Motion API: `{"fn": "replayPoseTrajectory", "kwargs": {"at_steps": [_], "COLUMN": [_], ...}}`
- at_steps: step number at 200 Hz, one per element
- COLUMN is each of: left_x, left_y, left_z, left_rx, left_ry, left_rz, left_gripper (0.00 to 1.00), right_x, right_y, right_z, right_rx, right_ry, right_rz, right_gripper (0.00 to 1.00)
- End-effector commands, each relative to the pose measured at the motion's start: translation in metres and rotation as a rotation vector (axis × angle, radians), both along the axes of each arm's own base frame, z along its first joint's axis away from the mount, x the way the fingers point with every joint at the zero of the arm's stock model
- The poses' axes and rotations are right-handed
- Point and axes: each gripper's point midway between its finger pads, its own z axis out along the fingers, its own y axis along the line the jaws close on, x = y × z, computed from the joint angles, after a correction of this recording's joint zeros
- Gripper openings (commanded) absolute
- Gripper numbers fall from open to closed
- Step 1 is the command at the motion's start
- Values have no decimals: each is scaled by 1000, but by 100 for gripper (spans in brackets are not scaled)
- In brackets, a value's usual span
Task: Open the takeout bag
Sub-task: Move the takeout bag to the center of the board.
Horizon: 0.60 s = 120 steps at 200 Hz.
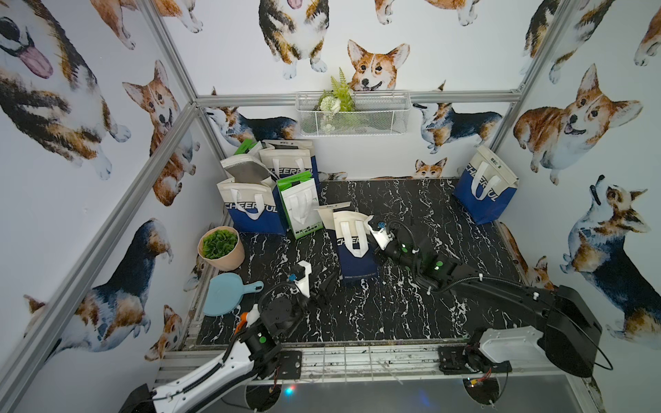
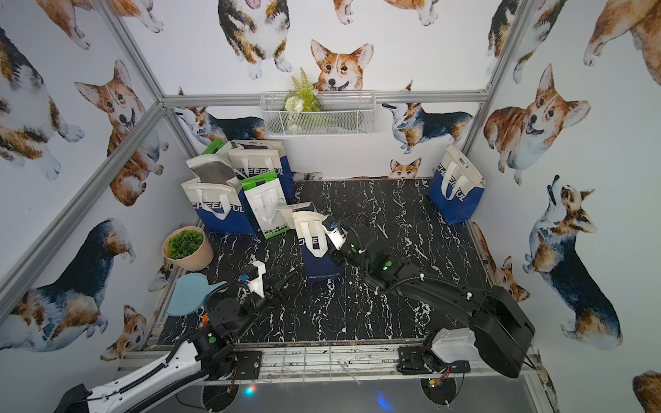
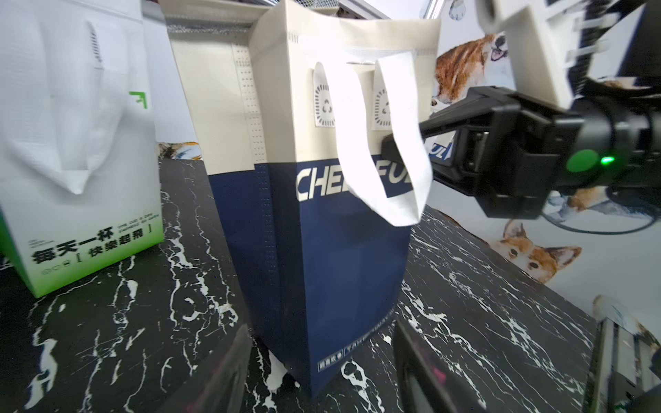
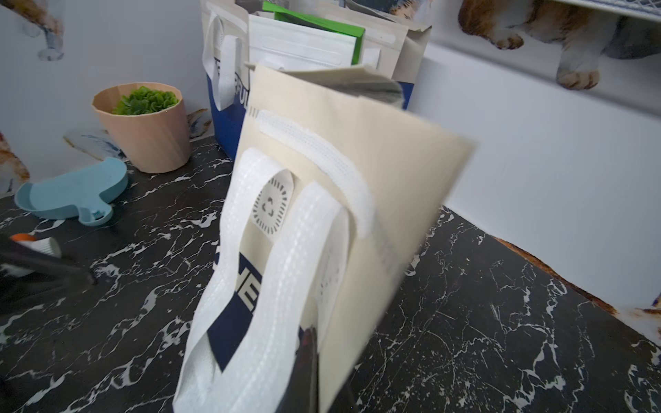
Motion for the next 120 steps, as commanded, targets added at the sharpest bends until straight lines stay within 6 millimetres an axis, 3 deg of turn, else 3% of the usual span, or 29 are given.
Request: {"fn": "replayPoseTrajectory", "kwargs": {"at_steps": [1, 51, 96, 120], "left_x": [4, 6, 8, 7], "left_y": [13, 7, 5, 3], "left_z": [-7, -11, -13, -12], "left_rx": [16, 38, 53, 51], "left_ry": [8, 18, 20, 19], "left_rz": [71, 58, 55, 48], "left_gripper": [66, 66, 67, 67], "right_x": [31, 92, 109, 115], "right_y": [15, 29, 43, 40], "right_z": [45, 48, 47, 52], "right_rx": [151, 187, 221, 246], "right_ry": [-121, -149, -185, -217], "right_rz": [-30, -75, -53, -70], "right_gripper": [0, 0, 0, 0]}}
